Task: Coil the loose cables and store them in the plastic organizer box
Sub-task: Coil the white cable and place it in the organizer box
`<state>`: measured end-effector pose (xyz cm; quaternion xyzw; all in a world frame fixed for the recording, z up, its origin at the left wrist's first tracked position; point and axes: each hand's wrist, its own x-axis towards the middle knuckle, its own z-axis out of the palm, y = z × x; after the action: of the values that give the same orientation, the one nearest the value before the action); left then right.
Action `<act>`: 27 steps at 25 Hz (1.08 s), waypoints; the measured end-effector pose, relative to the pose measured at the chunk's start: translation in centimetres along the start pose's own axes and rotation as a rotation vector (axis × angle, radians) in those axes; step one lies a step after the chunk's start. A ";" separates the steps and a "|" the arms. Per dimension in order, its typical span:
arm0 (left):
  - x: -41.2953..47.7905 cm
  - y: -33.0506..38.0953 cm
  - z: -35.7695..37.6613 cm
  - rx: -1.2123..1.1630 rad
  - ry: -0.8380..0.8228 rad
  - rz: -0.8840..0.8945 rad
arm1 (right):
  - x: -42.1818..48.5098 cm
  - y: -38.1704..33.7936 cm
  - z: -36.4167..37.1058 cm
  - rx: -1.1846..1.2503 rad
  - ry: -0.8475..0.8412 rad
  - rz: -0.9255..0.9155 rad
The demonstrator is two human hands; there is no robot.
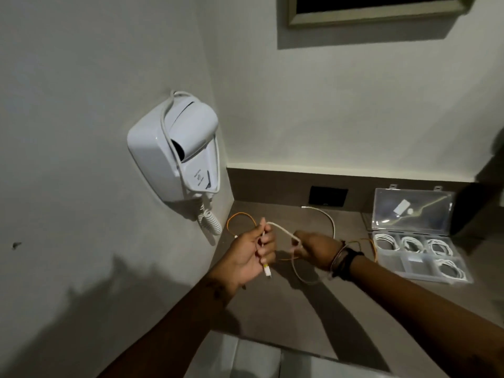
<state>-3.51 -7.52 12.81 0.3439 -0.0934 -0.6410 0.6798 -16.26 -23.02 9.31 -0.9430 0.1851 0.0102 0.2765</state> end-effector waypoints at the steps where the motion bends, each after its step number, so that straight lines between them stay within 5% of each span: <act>1: 0.8 0.3 0.7 -0.027 0.097 0.097 | -0.9 -0.8 0.9 -0.110 -0.064 -0.004; 5: 3.1 1.4 3.4 0.130 0.289 0.362 | -4.6 -4.9 3.2 -0.272 -0.146 -0.077; 7: 3.1 1.1 3.5 0.537 0.328 0.368 | -6.0 -6.1 1.3 -0.294 -0.009 -0.127; 10: 1.5 -0.4 3.2 0.979 0.144 0.252 | -6.7 -6.3 -3.8 -0.371 0.257 -0.140; 13: -0.3 -0.1 4.0 0.915 0.060 0.158 | -5.6 -4.5 -8.6 -0.424 0.400 -0.182; 17: -2.5 1.0 6.8 0.677 -0.112 0.074 | -4.6 -3.6 -9.1 -0.183 0.358 -0.235; 20: -1.2 1.5 7.6 0.457 0.092 0.310 | -4.9 -3.9 -3.7 -0.075 0.291 -0.107; 22: 0.1 2.6 7.1 0.228 0.270 0.445 | -6.3 -5.6 -0.1 -0.104 0.069 -0.075; 24: 1.1 2.5 6.1 0.352 0.363 0.508 | -7.8 -7.5 0.8 -0.146 -0.042 -0.159; 27: 0.7 -1.1 4.0 0.870 0.334 0.469 | -7.7 -8.1 -3.5 -0.208 0.260 -0.197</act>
<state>-6.53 -9.51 14.95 0.6620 -0.3157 -0.3098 0.6050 -20.87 -15.91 17.40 -0.9734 0.1240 -0.1198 0.1507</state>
